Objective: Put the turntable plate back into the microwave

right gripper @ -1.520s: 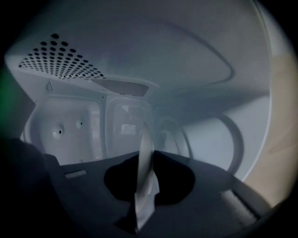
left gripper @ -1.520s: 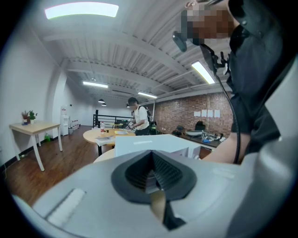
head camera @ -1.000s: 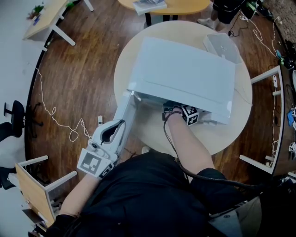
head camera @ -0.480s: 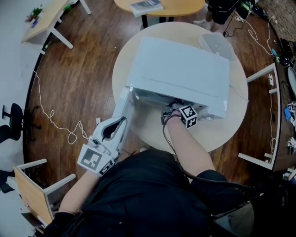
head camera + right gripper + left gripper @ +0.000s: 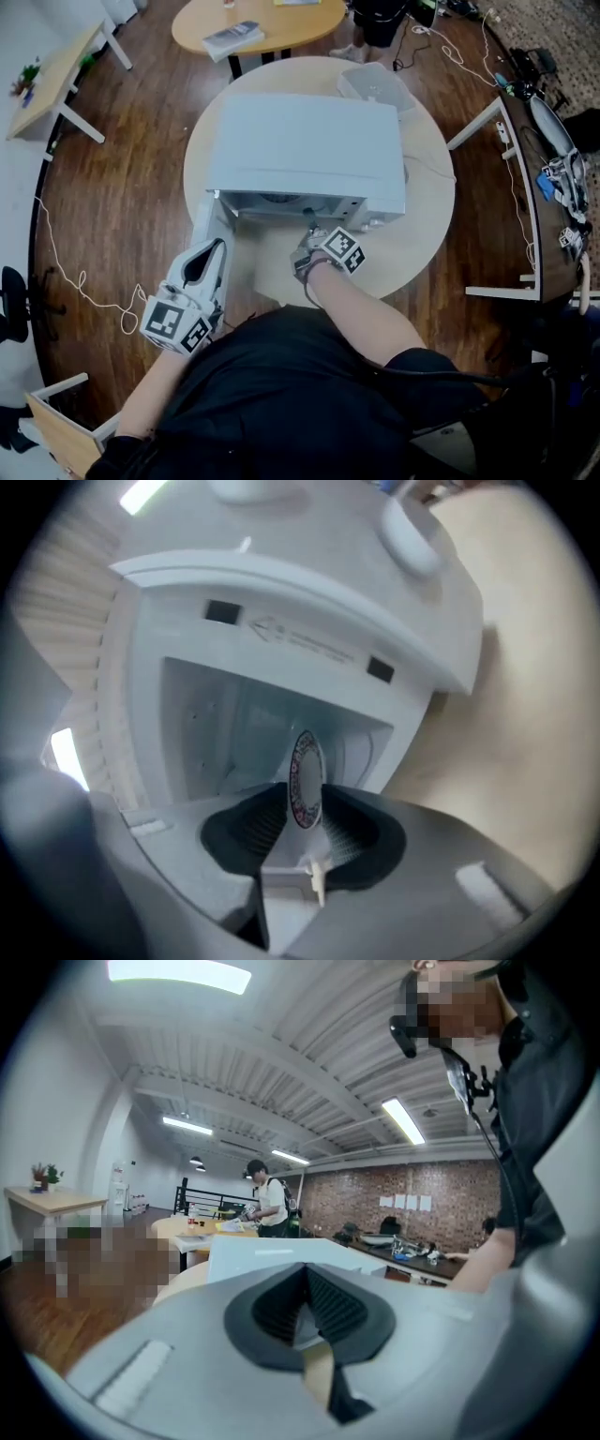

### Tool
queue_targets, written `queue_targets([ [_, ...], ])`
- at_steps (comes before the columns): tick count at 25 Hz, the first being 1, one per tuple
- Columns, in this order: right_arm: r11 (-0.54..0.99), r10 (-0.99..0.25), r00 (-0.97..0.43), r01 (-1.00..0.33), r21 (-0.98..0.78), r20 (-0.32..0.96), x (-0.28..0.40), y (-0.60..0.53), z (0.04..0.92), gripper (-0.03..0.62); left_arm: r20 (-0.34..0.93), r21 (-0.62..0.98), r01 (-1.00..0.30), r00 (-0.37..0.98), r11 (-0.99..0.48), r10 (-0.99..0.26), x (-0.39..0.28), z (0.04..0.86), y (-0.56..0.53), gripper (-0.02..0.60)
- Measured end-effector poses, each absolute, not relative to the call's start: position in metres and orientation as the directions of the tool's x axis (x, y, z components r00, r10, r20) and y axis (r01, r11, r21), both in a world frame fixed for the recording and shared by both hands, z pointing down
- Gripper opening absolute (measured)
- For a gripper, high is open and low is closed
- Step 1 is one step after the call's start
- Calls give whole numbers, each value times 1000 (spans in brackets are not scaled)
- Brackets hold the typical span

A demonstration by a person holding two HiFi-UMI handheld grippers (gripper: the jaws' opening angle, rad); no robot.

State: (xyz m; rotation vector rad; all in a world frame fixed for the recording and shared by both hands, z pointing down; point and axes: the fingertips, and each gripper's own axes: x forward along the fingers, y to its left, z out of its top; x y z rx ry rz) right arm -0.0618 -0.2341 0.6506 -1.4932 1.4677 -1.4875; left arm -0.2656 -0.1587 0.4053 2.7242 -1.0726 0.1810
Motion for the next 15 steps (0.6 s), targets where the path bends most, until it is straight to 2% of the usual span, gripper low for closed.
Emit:
queue_targets([
  [5, -119, -920, -280, -469, -875, 276, -54, -211, 608, 63, 186, 136, -619, 783, -774, -593, -236, 419, -155, 6],
  [8, -60, -920, -301, -525, -849, 251, -49, -194, 589, 17, 178, 152, -573, 817, -805, -548, -219, 421, -152, 6],
  [15, -72, -927, -254, -599, -798, 274, -38, -157, 578, 15, 160, 189, -493, 869, -849, -469, -202, 419, -137, 6],
])
